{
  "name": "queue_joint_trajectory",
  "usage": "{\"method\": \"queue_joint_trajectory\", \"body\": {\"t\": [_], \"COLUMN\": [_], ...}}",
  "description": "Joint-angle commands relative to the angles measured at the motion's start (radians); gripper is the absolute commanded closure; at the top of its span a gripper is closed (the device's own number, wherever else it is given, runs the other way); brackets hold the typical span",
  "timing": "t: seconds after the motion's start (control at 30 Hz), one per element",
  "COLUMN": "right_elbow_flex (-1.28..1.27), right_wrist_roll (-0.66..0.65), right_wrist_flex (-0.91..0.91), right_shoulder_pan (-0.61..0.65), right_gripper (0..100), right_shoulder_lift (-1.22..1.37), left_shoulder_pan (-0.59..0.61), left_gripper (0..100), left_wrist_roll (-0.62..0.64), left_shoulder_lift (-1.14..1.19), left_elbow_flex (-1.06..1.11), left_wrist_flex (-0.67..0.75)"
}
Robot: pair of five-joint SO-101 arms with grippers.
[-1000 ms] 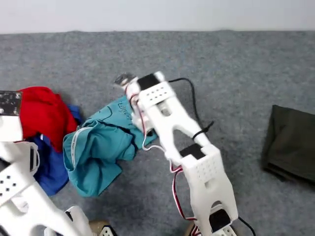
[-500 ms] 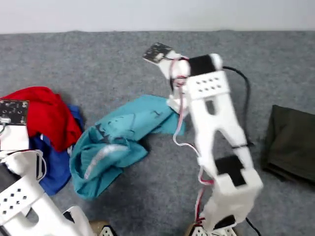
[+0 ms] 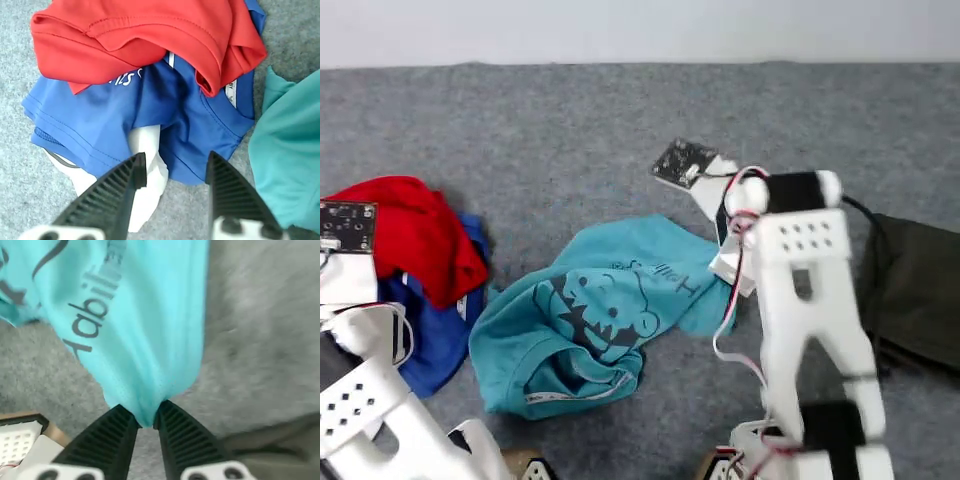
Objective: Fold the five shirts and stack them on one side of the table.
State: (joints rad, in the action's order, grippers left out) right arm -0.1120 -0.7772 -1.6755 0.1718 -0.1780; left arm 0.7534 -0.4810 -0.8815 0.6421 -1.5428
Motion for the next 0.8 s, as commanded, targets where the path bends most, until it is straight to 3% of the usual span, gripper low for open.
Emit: {"method": "queue_joint_trajectory", "body": {"t": [0.0, 0.1, 0.2, 0.3, 0.53, 0.77], "right_elbow_flex": [-0.002, 0.078, 0.221, 0.253, 0.068, -0.192], "right_wrist_roll": [0.052, 0.172, 0.209, 0.215, 0.204, 0.161], "right_wrist_flex": [0.079, 0.061, -0.107, -0.124, -0.125, -0.101], "right_shoulder_pan": [-0.036, -0.065, -0.076, -0.091, -0.027, 0.171], "right_gripper": [88.7, 78.6, 77.9, 77.9, 78.0, 77.9], "right_shoulder_lift": [0.174, 0.318, 0.394, 0.374, 0.168, -0.027], "left_shoulder_pan": [-0.005, -0.005, -0.002, -0.003, -0.005, -0.005], "left_gripper": [80, 80, 80, 80, 80, 80], "left_wrist_roll": [-0.002, -0.005, -0.006, -0.006, -0.003, -0.003], "left_shoulder_lift": [-0.014, -0.018, -0.018, -0.018, -0.015, -0.014], "left_elbow_flex": [-0.002, 0.027, 0.053, 0.070, 0.070, 0.071], "left_wrist_flex": [0.023, 0.023, 0.023, 0.023, 0.046, 0.058]}}
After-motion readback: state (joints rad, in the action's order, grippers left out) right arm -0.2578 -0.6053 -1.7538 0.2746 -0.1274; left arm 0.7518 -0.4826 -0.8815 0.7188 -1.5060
